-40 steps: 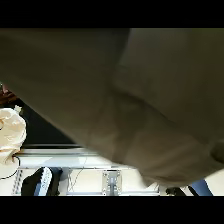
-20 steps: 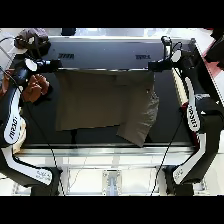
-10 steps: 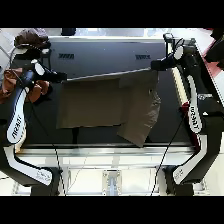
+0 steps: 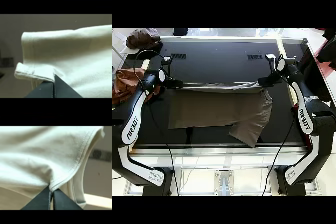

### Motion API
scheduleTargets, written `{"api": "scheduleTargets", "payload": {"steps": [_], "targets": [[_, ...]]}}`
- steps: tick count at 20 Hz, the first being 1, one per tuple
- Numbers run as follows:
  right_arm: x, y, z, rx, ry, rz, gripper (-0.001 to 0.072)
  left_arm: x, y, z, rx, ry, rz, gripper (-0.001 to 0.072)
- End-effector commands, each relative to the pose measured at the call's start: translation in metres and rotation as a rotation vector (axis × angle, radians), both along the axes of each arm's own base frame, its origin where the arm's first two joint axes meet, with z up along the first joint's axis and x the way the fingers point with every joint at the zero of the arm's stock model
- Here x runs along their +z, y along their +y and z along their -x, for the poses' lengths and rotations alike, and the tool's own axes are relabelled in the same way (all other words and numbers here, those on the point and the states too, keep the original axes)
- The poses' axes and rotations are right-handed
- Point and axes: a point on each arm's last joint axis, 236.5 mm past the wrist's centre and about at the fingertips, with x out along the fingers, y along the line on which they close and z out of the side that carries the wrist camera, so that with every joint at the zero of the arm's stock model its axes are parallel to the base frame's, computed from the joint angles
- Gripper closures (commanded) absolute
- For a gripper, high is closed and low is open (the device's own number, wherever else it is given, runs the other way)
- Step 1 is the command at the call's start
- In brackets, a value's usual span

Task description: Fold the shirts.

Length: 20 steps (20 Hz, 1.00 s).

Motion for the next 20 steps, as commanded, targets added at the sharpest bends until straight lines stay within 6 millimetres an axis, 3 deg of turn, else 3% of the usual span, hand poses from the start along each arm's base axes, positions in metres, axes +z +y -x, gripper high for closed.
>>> {"api": "scheduleTargets", "payload": {"steps": [1, 6, 11, 12, 13, 14, 15, 17, 18, 20], "targets": [[-0.029, -0.011, 0.022, -0.004, 0.081, 0.048, 0.0692, -0.019, 0.007, 0.011, 0.009, 0.069, -0.031, 0.0702], [-0.047, -0.016, 0.021, -0.048, 0.061, 0.059, 0.0692, -0.029, 0.010, 0.017, 0.008, 0.110, -0.047, 0.0701], [-0.055, -0.014, 0.027, -0.052, 0.091, 0.052, 0.0688, -0.038, 0.013, 0.043, 0.021, 0.225, -0.055, 0.0701], [-0.055, -0.013, 0.030, -0.051, 0.104, 0.051, 0.0654, -0.040, 0.013, 0.049, 0.024, 0.250, -0.054, 0.0627], [-0.056, -0.013, 0.034, -0.050, 0.119, 0.052, 0.0522, -0.040, 0.014, 0.052, 0.025, 0.266, -0.056, 0.0374], [-0.055, -0.014, 0.040, -0.048, 0.148, 0.056, 0.0349, -0.040, 0.014, 0.055, 0.027, 0.275, -0.056, 0.0045], [-0.053, -0.017, 0.048, -0.044, 0.180, 0.070, 0.0324, -0.039, 0.014, 0.055, 0.028, 0.277, -0.056, -0.0010], [-0.031, -0.036, 0.058, -0.023, 0.209, 0.126, 0.0324, -0.020, 0.014, 0.052, 0.033, 0.236, -0.052, -0.0012], [-0.009, -0.048, 0.058, -0.021, 0.186, 0.158, 0.0324, 0.003, 0.014, 0.050, 0.034, 0.189, -0.050, -0.0013], [0.054, -0.078, 0.056, -0.055, 0.063, 0.200, 0.0324, 0.064, 0.027, 0.050, 0.053, 0.062, -0.064, -0.0012]]}}
